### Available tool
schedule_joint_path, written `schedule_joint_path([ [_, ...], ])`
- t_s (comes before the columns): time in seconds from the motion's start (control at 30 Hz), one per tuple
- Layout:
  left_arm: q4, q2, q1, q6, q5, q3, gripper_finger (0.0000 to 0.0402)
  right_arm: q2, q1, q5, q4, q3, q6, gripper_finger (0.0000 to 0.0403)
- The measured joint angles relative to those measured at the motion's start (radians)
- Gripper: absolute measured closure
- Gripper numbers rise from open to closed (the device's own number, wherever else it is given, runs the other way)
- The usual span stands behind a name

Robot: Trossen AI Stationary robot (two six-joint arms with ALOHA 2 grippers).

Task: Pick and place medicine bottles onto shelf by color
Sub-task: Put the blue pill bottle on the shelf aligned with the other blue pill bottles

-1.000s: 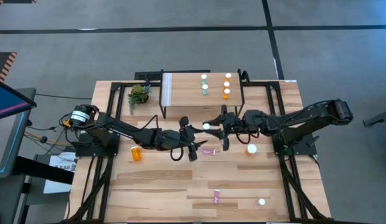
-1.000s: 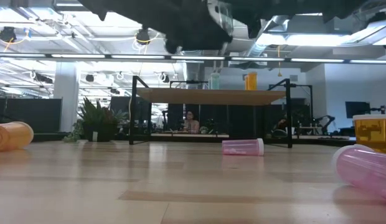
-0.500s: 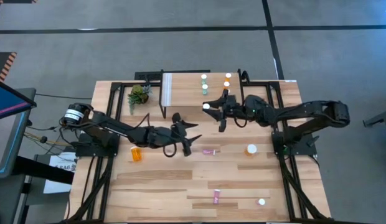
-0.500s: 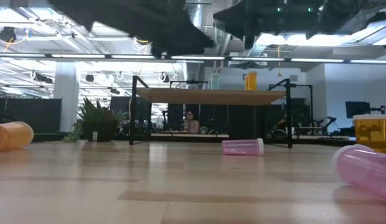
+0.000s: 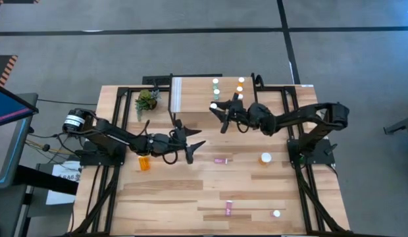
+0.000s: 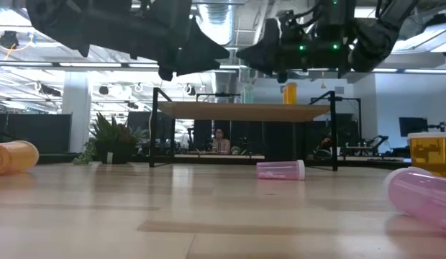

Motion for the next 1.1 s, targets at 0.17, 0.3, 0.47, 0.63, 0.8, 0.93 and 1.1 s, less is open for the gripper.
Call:
schedule_joint_path([
  [0.17,-0.005,0.0,0.0,0.002,0.0,0.0,0.0182,0.015,0.044,0.186,-0.011,0.0,-0.06,0.0266],
  [0.3,-0.005,0.0,0.0,0.002,0.0,0.0,0.0182,0.015,0.074,0.3,-0.017,0.001,-0.082,0.0263],
  [0.47,0.0,0.0,0.0,-0.009,-0.001,0.0,0.0182,0.016,0.084,0.387,-0.039,0.001,-0.019,0.0265],
  [0.63,0.015,0.0,0.0,-0.013,-0.001,0.0,0.0182,0.016,0.096,0.449,-0.049,0.001,0.003,0.0264],
  [0.8,0.016,0.0,0.0,-0.019,-0.001,0.0,0.0182,0.016,0.092,0.468,-0.057,0.001,-0.002,0.0263],
  [0.93,0.016,0.0,0.0,-0.02,-0.001,0.0,0.0182,0.016,0.09,0.475,-0.056,0.001,-0.018,0.0265],
  [1.1,0.016,0.0,0.0,-0.013,0.0,0.0,0.0182,0.016,0.086,0.475,-0.07,0.001,-0.028,0.0262],
])
